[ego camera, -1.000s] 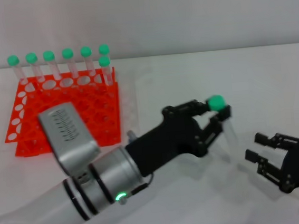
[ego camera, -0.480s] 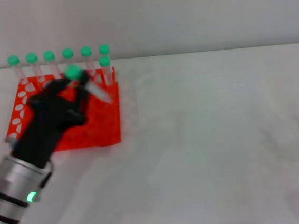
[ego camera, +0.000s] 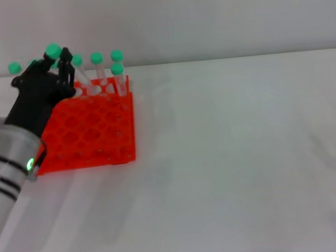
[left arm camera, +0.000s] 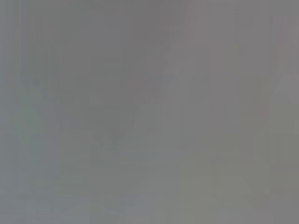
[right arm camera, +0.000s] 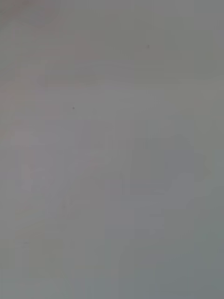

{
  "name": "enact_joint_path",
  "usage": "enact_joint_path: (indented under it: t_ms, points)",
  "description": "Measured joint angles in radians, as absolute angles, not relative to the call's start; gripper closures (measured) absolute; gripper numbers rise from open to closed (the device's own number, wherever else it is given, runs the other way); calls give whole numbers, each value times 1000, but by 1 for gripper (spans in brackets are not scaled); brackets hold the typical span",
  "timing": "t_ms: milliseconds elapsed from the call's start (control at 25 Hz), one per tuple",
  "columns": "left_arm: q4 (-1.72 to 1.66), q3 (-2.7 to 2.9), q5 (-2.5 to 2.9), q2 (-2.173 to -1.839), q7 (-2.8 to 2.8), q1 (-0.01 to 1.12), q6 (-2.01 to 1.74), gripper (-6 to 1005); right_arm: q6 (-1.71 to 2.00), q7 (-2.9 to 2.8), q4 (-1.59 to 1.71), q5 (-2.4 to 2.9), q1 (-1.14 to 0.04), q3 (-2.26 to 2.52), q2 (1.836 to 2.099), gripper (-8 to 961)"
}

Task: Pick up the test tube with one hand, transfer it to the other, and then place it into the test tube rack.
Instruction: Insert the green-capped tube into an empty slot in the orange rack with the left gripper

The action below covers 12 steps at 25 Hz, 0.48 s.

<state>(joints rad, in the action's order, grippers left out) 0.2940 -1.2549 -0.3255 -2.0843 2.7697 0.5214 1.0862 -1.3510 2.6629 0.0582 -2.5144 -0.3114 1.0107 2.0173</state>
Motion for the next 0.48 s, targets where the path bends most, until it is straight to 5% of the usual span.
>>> enact_joint_path:
  t_ms: [480]
  points:
    - [252, -1256, -345, -2082, 2772, 649, 874, 746, -1322, 2656, 56, -2510, -337, 1010, 2020, 76]
